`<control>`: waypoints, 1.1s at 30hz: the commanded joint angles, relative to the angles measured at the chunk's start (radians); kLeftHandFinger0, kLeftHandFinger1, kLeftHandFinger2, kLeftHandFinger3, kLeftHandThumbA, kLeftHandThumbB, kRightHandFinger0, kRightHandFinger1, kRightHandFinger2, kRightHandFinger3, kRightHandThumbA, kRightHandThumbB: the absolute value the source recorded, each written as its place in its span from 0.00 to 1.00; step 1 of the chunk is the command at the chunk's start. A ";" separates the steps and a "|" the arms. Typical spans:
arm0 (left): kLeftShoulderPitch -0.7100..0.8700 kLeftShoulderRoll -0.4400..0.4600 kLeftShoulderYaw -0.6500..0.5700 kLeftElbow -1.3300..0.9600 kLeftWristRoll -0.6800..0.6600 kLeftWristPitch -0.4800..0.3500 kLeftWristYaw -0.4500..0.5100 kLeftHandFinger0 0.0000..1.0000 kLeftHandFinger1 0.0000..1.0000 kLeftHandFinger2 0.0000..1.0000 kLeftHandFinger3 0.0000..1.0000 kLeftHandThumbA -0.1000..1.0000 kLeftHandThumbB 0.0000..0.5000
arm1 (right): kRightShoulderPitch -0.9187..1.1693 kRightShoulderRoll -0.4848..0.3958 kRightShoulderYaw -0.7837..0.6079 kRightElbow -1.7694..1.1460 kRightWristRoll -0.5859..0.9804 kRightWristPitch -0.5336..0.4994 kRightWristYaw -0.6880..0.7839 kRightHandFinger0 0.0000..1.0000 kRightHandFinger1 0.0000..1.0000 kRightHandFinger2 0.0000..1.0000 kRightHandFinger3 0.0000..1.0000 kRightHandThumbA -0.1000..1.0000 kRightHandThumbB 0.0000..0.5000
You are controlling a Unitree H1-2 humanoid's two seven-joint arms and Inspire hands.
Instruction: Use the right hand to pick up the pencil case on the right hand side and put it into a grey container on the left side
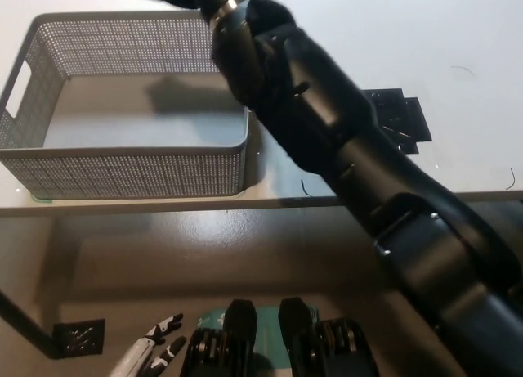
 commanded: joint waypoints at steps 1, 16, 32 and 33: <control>-0.027 -0.010 -0.017 -0.007 0.058 -0.036 0.010 1.00 1.00 0.94 0.95 1.00 1.00 | -0.085 0.026 0.016 0.113 -0.014 -0.077 -0.109 0.00 0.32 0.74 0.89 0.00 0.37; -0.053 -0.011 -0.040 -0.020 0.060 -0.036 -0.031 1.00 1.00 1.00 1.00 1.00 1.00 | -0.072 0.044 0.045 0.345 0.001 -0.107 -0.164 0.00 0.40 0.85 0.88 0.00 0.39; -0.108 -0.018 -0.057 -0.015 0.096 -0.036 -0.051 1.00 1.00 0.99 0.97 1.00 1.00 | -0.064 -0.022 0.013 0.287 0.100 -0.075 0.201 1.00 1.00 1.00 1.00 1.00 1.00; -0.113 -0.019 -0.060 -0.015 0.099 -0.036 -0.051 1.00 1.00 0.98 0.96 1.00 1.00 | -0.059 -0.029 0.014 0.271 0.099 -0.065 0.213 1.00 1.00 1.00 1.00 1.00 1.00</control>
